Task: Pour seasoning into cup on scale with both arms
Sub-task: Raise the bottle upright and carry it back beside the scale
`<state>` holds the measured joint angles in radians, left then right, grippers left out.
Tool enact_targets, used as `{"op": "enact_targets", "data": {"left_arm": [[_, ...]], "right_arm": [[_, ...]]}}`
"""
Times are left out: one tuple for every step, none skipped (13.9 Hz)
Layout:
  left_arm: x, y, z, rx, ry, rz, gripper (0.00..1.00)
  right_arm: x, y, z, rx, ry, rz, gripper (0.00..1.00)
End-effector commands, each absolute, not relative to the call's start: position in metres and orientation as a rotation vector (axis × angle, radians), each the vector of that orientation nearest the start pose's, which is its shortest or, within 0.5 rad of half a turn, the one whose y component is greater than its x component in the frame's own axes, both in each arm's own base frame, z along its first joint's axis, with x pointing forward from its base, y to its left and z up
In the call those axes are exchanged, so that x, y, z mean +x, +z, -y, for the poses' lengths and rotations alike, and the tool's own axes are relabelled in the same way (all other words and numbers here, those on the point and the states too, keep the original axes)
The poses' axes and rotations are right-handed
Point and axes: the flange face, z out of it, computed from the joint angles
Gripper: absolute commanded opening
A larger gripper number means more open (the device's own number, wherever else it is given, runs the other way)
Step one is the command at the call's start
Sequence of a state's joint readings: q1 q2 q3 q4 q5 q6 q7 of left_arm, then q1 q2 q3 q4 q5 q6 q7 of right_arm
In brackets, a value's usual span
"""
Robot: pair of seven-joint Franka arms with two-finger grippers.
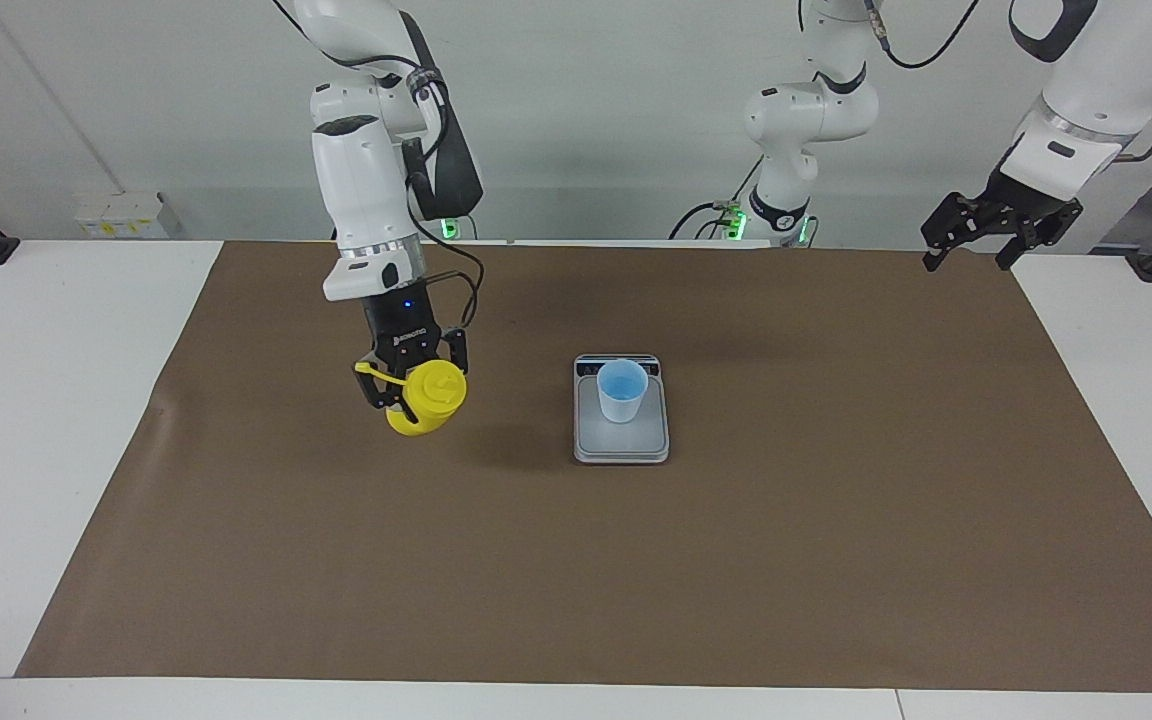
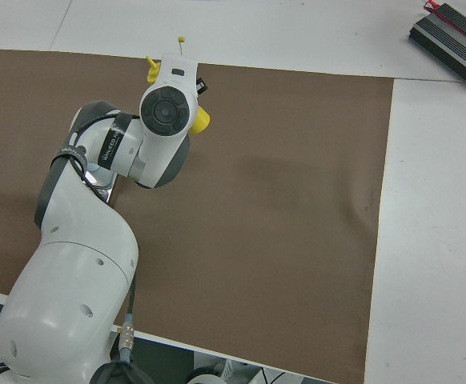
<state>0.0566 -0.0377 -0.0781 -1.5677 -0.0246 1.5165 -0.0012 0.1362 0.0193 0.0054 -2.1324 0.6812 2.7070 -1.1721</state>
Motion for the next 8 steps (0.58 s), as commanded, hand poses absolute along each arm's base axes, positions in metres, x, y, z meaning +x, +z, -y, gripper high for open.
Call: {"op": "enact_targets", "data": {"left_arm": [[0.528, 0.642, 0.014, -3.151, 0.034, -0.015, 1.00], [0.528, 0.642, 0.014, -3.151, 0.034, -0.015, 1.00], [0.528, 0.642, 0.014, -3.151, 0.034, -0.015, 1.00], [0.528, 0.642, 0.014, -3.151, 0.034, -0.015, 1.00], [0.528, 0.642, 0.014, -3.151, 0.034, -0.015, 1.00], [0.528, 0.642, 0.014, -3.151, 0.034, -0.015, 1.00], [0.528, 0.642, 0.014, -3.151, 0.034, -0.015, 1.00], [0.528, 0.642, 0.014, -3.151, 0.034, -0.015, 1.00]], "right_arm": [[0.559, 0.450, -0.025, -2.561, -1.055, 1.053, 0.00], [0.557, 0.444, -0.019, -2.537, -1.080, 1.035, 0.00], [0.553, 0.435, -0.014, -2.521, -1.095, 1.014, 0.00], [0.549, 0.427, -0.004, -2.515, -1.109, 0.998, 0.00], [0.545, 0.419, 0.008, -2.496, -1.128, 1.003, 0.00], [0.543, 0.413, 0.018, -2.460, -1.148, 0.997, 0.00], [0.541, 0.406, 0.030, -2.439, -1.171, 1.004, 0.00], [0.536, 0.397, 0.043, -2.434, -1.171, 1.033, 0.00]]}}
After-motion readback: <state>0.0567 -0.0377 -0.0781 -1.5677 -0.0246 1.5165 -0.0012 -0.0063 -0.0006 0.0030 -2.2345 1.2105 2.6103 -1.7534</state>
